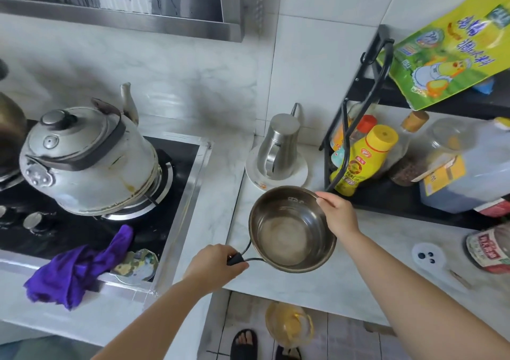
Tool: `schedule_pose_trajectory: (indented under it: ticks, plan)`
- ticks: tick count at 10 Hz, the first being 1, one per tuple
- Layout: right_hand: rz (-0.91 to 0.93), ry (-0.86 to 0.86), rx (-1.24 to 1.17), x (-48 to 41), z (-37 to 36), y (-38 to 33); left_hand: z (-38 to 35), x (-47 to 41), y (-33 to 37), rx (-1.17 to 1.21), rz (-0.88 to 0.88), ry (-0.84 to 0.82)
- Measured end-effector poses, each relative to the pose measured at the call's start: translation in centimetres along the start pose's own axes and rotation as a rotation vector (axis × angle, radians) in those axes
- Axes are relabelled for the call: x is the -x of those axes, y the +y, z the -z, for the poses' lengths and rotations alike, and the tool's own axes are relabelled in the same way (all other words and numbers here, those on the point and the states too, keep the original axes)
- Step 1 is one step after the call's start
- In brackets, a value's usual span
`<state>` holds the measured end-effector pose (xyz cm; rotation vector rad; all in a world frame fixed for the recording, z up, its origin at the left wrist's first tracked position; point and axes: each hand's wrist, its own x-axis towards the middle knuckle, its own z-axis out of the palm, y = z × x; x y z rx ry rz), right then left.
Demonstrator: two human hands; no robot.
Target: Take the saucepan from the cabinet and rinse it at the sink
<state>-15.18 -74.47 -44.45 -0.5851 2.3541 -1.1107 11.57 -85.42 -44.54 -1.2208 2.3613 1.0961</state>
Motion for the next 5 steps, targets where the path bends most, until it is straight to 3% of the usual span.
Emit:
schedule_pose_trajectory:
  ticks: [4, 5]
  plan:
    - [0.053, -0.061, 0.022, -1.1, 0.4, -0.4, -0.9, 0.3, 0.9, 0.022, 0.084, 0.001]
    - [0.152, -0.018, 0.155, -0.3, 1.1, -1.1, 0.0, 0.7, 1.8, -0.063, 0.101, -0.012]
